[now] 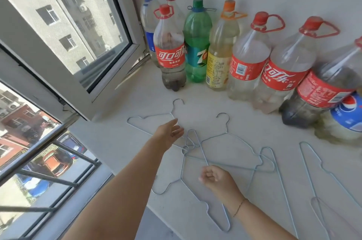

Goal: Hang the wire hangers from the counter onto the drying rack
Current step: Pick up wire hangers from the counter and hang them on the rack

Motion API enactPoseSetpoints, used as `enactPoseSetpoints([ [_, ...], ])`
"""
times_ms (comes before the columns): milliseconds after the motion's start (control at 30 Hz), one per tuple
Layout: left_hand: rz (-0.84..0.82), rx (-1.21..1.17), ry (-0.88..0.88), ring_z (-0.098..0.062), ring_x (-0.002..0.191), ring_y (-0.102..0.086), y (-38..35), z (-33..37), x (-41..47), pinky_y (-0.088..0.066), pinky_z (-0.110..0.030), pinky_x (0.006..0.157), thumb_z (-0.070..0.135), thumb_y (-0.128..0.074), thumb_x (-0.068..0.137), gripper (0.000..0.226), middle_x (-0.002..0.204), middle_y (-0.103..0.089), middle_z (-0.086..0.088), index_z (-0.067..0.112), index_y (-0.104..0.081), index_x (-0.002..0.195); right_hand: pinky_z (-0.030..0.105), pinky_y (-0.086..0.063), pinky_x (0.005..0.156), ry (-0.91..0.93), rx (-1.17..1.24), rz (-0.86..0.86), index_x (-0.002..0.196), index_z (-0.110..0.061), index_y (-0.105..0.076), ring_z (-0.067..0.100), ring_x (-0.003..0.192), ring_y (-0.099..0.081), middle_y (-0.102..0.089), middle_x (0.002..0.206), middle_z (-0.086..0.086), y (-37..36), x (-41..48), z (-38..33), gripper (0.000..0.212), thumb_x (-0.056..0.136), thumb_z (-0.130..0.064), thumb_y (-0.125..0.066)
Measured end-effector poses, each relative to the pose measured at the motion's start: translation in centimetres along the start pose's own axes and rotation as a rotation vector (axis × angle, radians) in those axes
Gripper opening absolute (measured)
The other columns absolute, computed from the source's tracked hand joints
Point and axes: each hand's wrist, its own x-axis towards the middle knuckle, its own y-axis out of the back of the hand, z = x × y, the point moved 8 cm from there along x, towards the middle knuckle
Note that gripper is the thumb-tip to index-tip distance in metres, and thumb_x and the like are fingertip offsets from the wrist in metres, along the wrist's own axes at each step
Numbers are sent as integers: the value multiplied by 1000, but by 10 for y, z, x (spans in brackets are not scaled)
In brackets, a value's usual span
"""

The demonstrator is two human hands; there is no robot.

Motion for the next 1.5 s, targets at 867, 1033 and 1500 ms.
enactPoseSetpoints([
  [867,21,-18,-53,-14,68,-60,40,30,-42,-45,-22,64,22,-55,90,12,58,-68,3,16,-61,83,17,-45,70,30,-351,-52,89,-19,-57,5,69,-52,-56,75,-10,-31,-12,2,21,74,-18,-73],
  [1033,87,-17,-108,-11,56,-61,86,39,-72,-46,-22,62,21,-57,89,8,66,-66,1,17,-64,85,23,-46,69,69,-532,34,84,-21,-55,11,72,-55,-52,71,-10,-40,-14,-6,22,74,-30,-73],
  [1500,142,-50,-131,-14,74,-57,157,21,-129,-44,-26,69,22,-53,91,10,84,-62,-1,16,-61,94,27,-46,66,73,-575,226,75,-15,-65,21,77,-63,-68,77,0,-45,-19,-11,17,74,-31,-72],
])
